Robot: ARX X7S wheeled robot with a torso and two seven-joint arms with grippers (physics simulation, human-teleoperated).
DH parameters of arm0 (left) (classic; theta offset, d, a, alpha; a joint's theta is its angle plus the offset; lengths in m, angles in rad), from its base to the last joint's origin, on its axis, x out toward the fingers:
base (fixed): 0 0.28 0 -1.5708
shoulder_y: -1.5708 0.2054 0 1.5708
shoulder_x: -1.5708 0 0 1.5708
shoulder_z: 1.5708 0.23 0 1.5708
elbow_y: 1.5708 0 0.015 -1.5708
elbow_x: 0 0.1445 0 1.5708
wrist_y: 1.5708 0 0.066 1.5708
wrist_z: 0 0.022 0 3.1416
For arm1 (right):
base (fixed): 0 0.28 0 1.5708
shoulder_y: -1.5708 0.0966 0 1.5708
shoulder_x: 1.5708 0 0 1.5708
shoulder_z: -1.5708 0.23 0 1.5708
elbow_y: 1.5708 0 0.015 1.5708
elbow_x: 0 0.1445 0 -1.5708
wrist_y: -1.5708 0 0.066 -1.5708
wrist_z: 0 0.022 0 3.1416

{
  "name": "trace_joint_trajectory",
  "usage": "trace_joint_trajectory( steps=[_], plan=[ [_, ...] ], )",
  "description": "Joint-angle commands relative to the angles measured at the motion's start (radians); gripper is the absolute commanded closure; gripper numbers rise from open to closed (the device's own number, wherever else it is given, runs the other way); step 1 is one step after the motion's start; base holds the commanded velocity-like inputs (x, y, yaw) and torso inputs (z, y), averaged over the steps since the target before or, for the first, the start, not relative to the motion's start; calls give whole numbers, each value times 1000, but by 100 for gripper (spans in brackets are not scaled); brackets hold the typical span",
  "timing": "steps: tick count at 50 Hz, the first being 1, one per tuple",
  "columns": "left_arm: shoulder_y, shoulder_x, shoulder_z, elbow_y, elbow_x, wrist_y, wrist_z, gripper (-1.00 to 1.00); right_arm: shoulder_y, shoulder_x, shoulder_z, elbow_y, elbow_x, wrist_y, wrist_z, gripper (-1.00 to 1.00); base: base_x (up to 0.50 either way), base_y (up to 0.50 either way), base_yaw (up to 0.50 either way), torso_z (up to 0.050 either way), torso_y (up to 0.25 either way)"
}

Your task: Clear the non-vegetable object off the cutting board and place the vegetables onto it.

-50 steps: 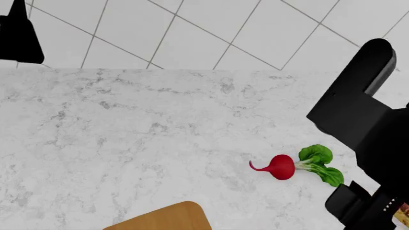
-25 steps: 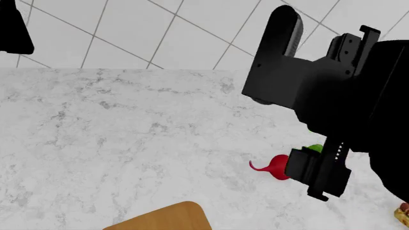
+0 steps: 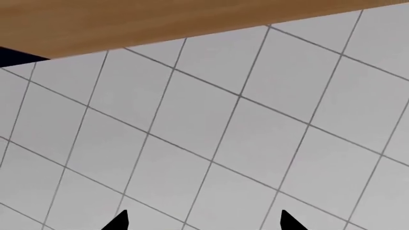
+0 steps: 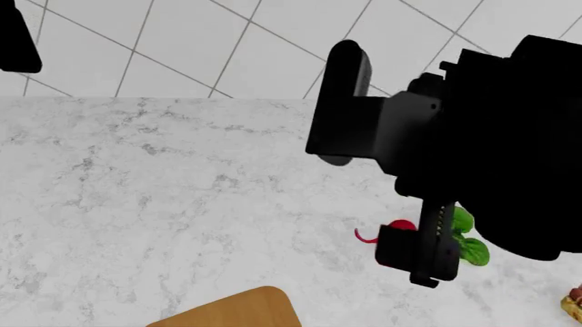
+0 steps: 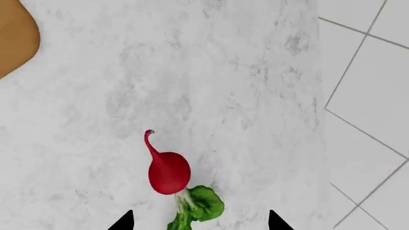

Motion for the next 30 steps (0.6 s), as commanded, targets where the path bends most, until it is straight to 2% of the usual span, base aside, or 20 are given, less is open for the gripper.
trace_joint_trajectory(
  steps=[1,13,30],
  plan=[
    [-7,13,-26,19,5,-20,37,-100,-62,-72,2,134,-63,-76,-71,-100,0,0,0,0,0],
    [-22,1,-18,-5,18,-6,35,-100,-155,-111,10,278,-89,-179,-102,-100,0,0,0,0,0],
    [-38,-7,-21,-20,19,0,35,-100,-176,-135,1,340,-71,-169,-175,-100,0,0,0,0,0]
  ],
)
